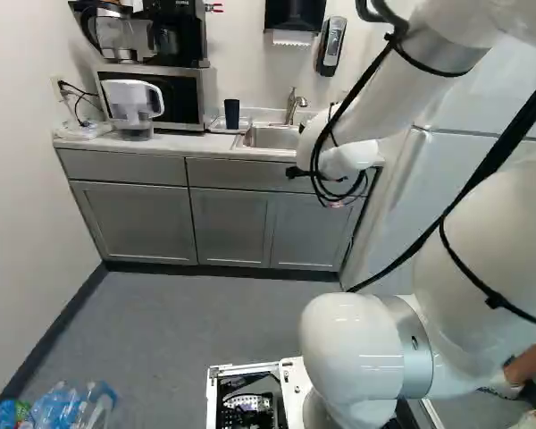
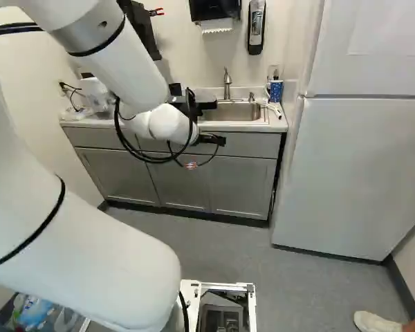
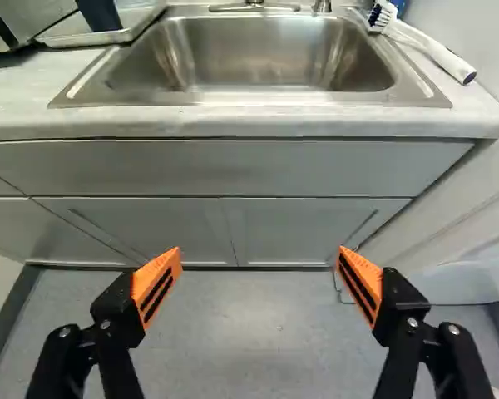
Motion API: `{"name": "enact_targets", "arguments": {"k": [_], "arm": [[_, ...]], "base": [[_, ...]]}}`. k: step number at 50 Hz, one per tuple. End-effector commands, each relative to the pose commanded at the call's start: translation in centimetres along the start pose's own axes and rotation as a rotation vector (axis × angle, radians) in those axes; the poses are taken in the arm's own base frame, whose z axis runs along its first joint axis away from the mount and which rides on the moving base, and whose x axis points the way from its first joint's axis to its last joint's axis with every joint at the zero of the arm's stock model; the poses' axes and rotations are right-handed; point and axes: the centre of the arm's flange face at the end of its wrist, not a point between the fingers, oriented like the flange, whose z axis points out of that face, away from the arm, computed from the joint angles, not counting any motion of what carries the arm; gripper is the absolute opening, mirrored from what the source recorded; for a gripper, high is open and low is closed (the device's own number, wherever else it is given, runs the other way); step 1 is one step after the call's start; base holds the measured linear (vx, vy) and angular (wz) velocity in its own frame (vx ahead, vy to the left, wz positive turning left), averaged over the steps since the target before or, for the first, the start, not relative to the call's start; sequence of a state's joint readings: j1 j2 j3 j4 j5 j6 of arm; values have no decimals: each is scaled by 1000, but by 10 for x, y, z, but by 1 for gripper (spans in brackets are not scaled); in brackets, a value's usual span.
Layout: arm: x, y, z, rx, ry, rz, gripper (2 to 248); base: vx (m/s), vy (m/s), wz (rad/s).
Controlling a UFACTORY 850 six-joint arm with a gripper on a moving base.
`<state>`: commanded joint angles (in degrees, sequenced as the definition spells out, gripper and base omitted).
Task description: Rinse the cup and place it in the tray
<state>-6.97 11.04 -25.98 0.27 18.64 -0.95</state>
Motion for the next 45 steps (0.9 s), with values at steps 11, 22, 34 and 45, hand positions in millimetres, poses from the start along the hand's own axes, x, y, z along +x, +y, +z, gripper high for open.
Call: {"name": "enact_targets", "arguments": {"k": [11, 22, 34, 45], "arm": [[-26, -9, -6, 21, 56, -11, 247], [-50, -17, -12, 40, 106, -20, 247], [-72, -23, -20, 59, 154, -28, 247], [-89, -27, -26, 74, 189, -33, 247]], "base": [[0, 0, 0], [0, 0, 0], [0, 0, 0], [0, 0, 0]]}}
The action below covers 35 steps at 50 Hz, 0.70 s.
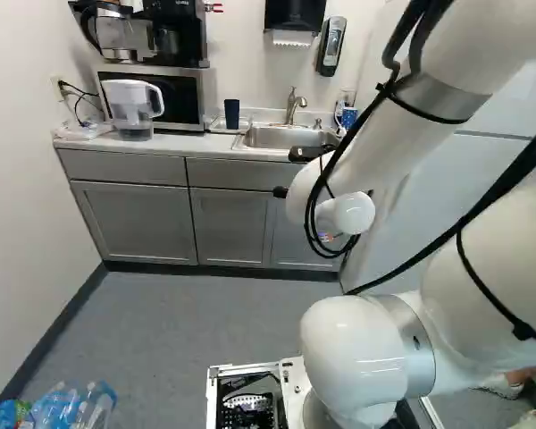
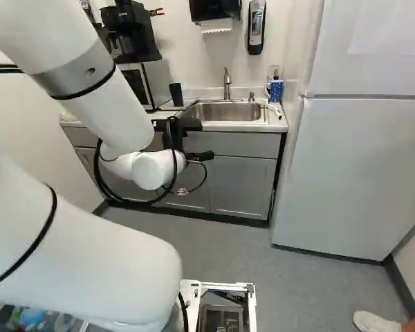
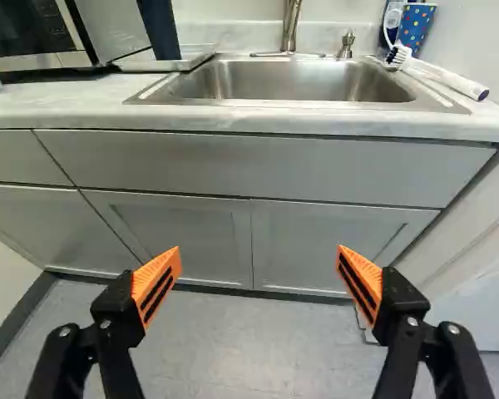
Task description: Rinse the cup and place it in the tray
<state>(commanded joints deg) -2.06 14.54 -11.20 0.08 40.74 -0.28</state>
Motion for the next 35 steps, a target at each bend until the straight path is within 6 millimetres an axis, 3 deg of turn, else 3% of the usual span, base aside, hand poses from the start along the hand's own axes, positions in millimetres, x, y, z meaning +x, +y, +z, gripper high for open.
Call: {"name": "enact_targets", "arguments": {"k": [35], "arm": [[-29, -9, -20, 30, 70, -8, 247]], "base": [[0, 0, 0]]}}
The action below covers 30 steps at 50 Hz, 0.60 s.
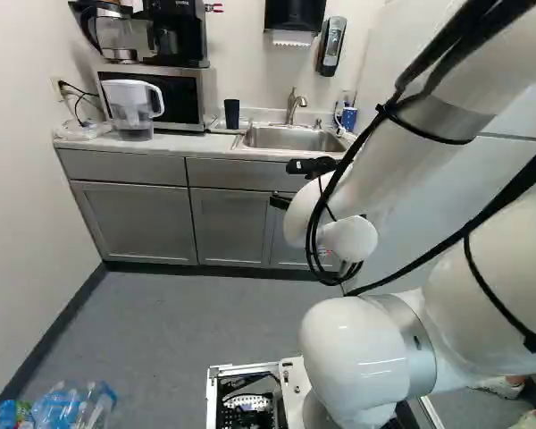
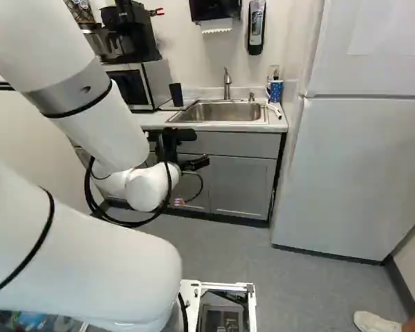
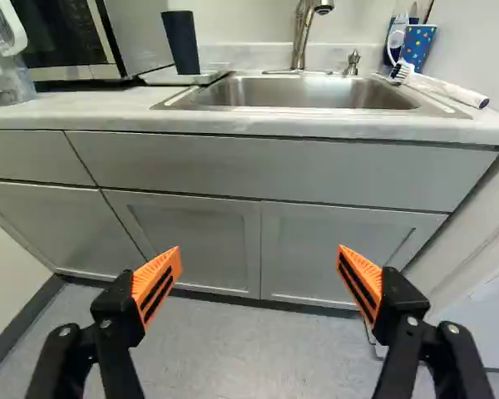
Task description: Rinse the cup and place it in the tray
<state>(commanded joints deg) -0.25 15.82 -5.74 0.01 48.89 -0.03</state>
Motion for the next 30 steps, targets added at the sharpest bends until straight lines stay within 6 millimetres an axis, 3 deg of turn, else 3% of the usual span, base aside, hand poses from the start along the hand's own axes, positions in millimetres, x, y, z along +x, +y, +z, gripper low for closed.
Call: {"name": "enact_targets", "arguments": {"k": [30], "arm": [[-4, -1, -3, 4, 9, -1, 247]], "base": [[0, 0, 0]]}}
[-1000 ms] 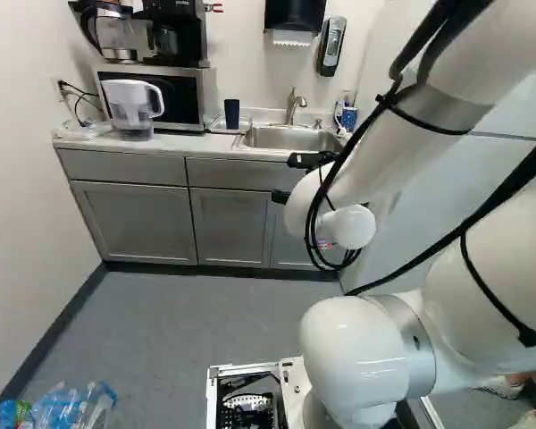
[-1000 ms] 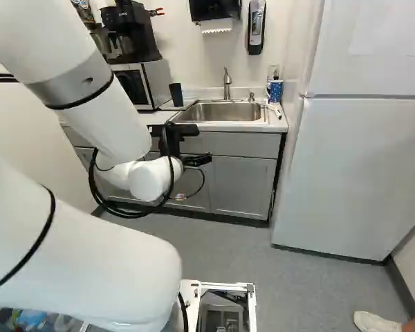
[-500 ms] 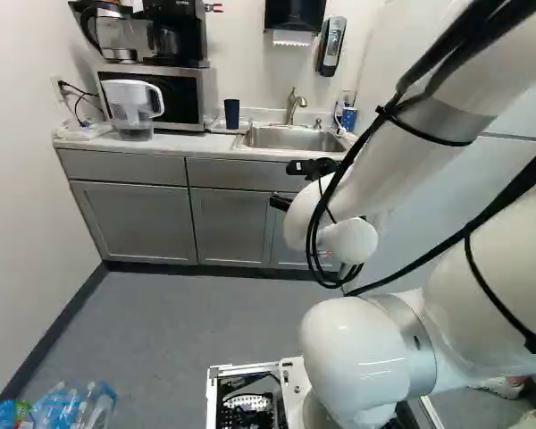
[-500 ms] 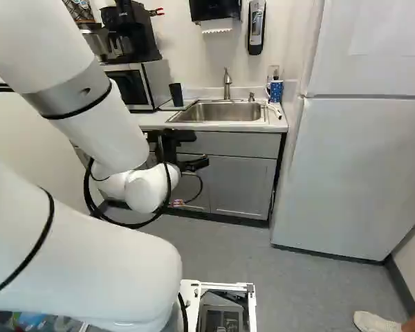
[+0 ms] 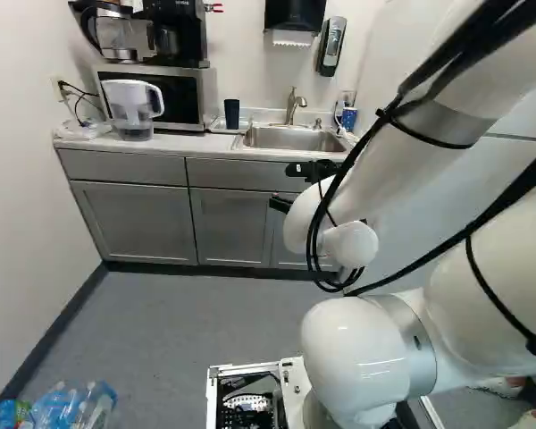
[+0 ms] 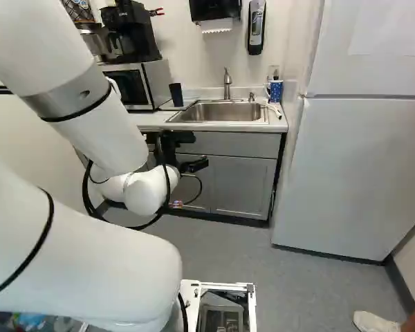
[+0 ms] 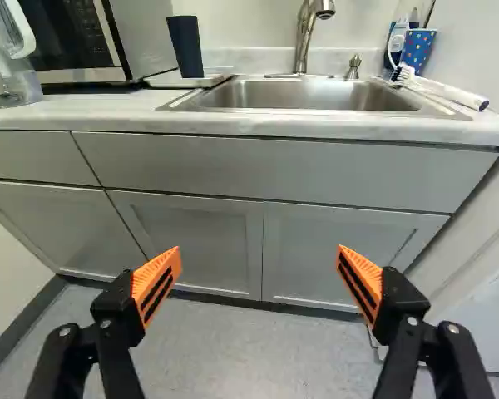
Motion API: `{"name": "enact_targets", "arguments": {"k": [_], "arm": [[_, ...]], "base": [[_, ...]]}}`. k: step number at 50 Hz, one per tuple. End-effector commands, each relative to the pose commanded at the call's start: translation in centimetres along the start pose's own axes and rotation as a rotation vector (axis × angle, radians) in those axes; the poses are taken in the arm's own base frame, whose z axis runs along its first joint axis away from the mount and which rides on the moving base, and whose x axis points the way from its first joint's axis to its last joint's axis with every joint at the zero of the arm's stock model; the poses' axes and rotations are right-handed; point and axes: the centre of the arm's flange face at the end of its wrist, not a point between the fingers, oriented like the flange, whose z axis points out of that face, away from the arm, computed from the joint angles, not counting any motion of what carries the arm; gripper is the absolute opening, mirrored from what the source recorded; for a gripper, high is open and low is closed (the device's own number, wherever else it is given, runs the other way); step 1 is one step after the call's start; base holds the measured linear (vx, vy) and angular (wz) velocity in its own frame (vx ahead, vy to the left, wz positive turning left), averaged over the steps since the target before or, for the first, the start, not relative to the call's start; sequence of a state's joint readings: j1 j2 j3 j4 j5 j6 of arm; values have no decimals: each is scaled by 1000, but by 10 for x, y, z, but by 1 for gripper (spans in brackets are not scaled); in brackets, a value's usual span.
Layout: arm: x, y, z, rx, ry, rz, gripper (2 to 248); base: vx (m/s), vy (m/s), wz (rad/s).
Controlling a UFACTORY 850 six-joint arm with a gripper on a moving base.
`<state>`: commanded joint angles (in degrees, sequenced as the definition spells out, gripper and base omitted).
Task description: Rinse the cup and place it in the tray
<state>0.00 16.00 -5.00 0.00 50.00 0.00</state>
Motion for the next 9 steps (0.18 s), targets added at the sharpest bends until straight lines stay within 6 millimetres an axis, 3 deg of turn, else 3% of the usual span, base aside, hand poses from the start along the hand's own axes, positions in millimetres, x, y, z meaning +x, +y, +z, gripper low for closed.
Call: {"name": "enact_targets", "arguments": {"k": [9], "arm": [[0, 0, 0, 0, 0, 0, 247]], "base": [[0, 0, 0]]}}
